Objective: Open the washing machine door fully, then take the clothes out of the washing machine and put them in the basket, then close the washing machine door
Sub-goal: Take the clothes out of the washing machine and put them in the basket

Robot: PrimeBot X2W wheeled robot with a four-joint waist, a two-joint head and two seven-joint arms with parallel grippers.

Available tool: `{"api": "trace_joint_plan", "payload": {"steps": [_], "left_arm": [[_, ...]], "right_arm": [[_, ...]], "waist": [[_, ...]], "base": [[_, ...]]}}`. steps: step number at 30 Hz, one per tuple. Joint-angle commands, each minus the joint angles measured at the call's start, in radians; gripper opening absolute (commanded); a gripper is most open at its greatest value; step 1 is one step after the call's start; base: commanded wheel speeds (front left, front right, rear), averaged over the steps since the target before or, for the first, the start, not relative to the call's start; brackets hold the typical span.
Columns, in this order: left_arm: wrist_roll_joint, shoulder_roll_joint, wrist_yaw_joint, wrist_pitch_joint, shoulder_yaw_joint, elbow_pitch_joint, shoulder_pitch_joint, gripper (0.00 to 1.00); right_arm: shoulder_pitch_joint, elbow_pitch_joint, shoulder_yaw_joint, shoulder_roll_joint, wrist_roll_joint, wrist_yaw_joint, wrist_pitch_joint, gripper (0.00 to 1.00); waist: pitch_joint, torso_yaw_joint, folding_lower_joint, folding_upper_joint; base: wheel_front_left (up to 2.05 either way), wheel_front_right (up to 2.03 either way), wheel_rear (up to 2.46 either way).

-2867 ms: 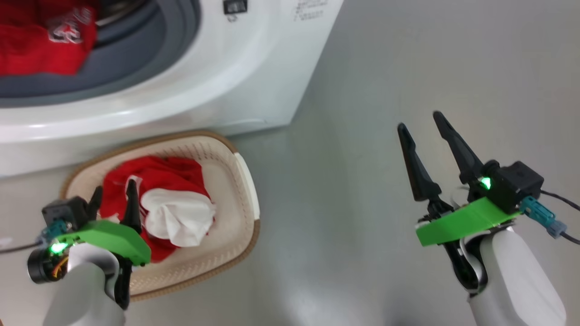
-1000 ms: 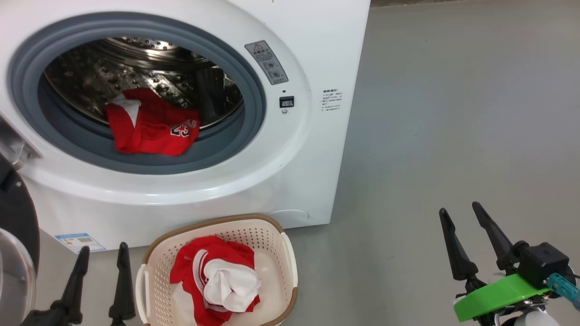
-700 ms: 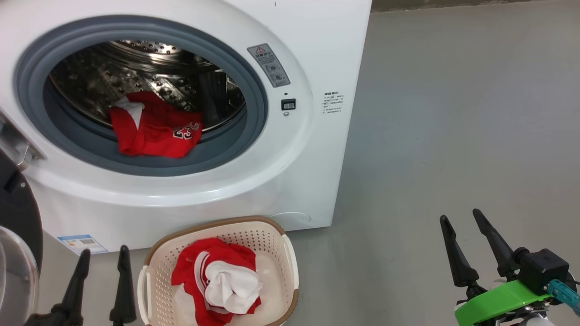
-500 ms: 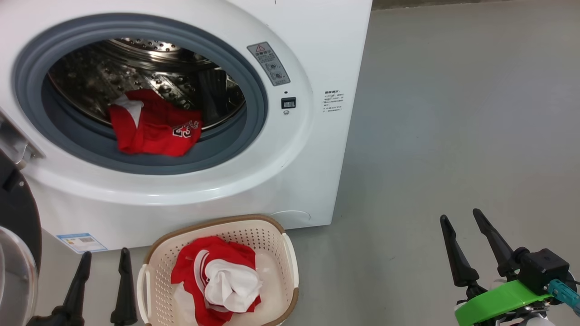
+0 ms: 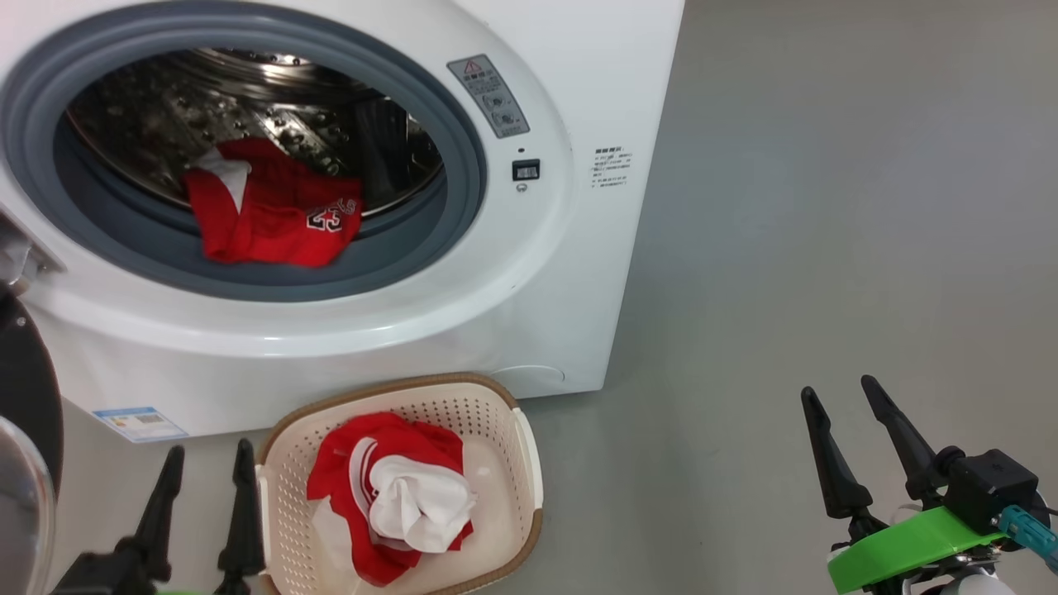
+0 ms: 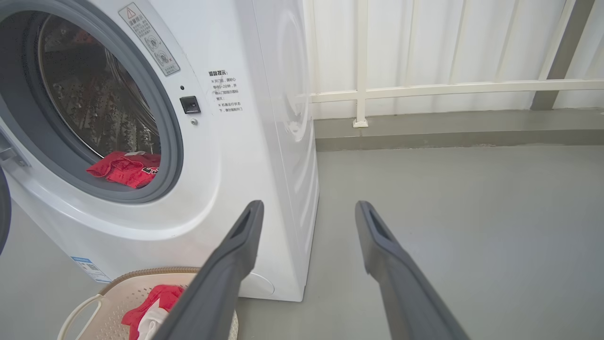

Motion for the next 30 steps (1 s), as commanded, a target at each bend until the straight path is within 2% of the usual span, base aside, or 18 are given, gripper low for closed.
{"api": "trace_joint_plan", "payload": {"steps": [1,9,15,21,30], "left_arm": [[0.008,0.008,-0.003,-0.009,0.021,-0.001,-0.064,1.0],[0.039,0.043,-0.001,0.021,-0.023,0.139,-0.264,1.0],[0.057,0.076,0.013,0.141,-0.04,0.251,-0.468,1.0],[0.073,0.123,0.019,0.263,-0.053,0.372,-0.639,1.0],[0.096,0.166,0.022,0.353,-0.079,0.549,-0.848,1.0]], "right_arm": [[-0.024,-0.028,0.021,-0.005,0.008,0.002,-0.005,1.0],[-0.065,-0.034,0.033,0.01,0.005,0.002,-0.005,1.0],[-0.113,-0.032,0.05,0.022,0.006,0.002,-0.005,1.0],[-0.161,-0.026,0.082,0.039,0.013,0.002,-0.005,1.0],[-0.203,-0.027,0.093,0.054,0.02,0.002,-0.005,1.0]], "waist": [[0.017,0.002,0.0,-0.0001],[0.088,-0.004,0.0,-0.0001],[0.149,-0.019,0.0,-0.0001],[0.196,-0.062,0.0,-0.0001],[0.259,-0.102,0.0,-0.0001]], "base": [[0.0,0.0,0.0],[0.0,0.0,0.0],[0.0,0.0,0.0],[0.0,0.0,0.0],[0.0,0.0,0.0]]}}
